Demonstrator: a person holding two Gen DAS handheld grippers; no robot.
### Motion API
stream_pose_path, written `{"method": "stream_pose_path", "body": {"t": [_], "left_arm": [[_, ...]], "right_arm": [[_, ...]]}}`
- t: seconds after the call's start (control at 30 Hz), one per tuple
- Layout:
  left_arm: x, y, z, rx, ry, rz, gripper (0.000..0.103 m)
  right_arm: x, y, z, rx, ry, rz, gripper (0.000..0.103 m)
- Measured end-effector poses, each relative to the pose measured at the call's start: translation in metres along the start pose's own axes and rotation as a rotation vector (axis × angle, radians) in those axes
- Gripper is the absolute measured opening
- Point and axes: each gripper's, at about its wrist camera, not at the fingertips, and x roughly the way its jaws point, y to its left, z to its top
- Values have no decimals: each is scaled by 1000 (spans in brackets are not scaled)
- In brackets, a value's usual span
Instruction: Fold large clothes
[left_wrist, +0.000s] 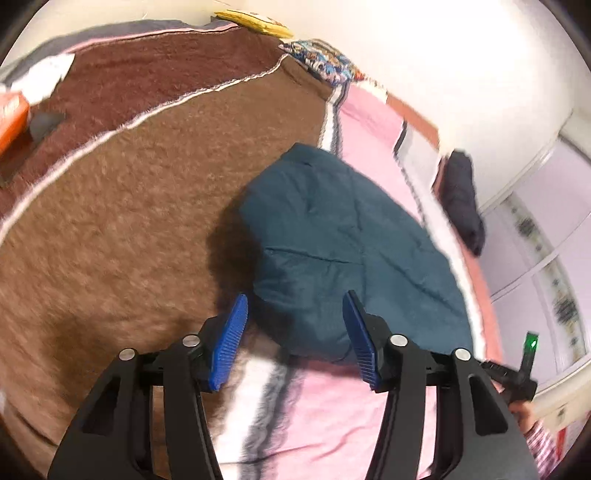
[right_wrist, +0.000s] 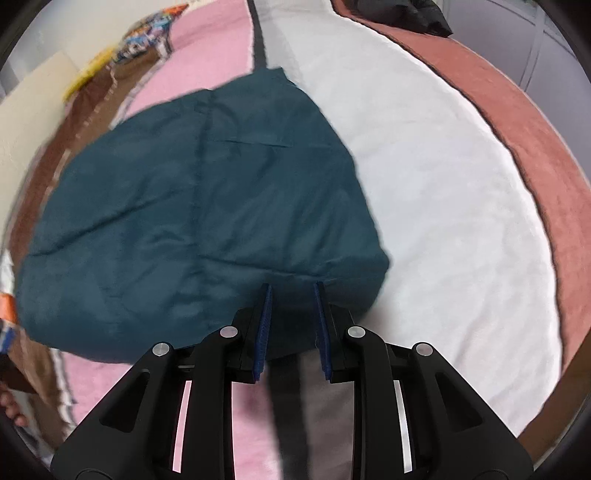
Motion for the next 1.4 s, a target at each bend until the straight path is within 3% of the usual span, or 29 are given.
{"method": "stream_pose_path", "body": {"t": [0.07, 0.13, 0.27, 0.4, 0.77, 0.87, 1.03, 1.13, 1.2, 1.4], "left_arm": [[11, -2, -1, -5, 5, 3, 31], [30, 5, -5, -23, 49, 31, 8], [45, 18, -11, -74, 70, 24, 8], [48, 8, -12, -10, 69, 69, 8], [45, -1, -3, 14, 96, 152, 8], [38, -10, -2, 42, 93, 207, 15], [25, -24, -4, 86, 76, 265, 45], [16, -34, -4, 121, 54, 282, 50], [10, -41, -5, 146, 36, 297, 59], [1, -56, -6, 196, 1, 321, 68]], "right_arm": [[-1, 9, -5, -5, 9, 23, 23], [6, 19, -7, -31, 27, 8, 23], [19, 18, -5, -34, 57, -11, 23], [26, 19, -6, -49, 63, -25, 23], [29, 15, -10, -52, 61, 0, 23], [29, 13, -11, -58, 57, 7, 23], [27, 11, -14, -58, 51, 22, 23], [26, 10, -14, -60, 50, 30, 23], [25, 9, -14, -62, 51, 33, 23], [25, 8, -14, -70, 52, 31, 23]]}}
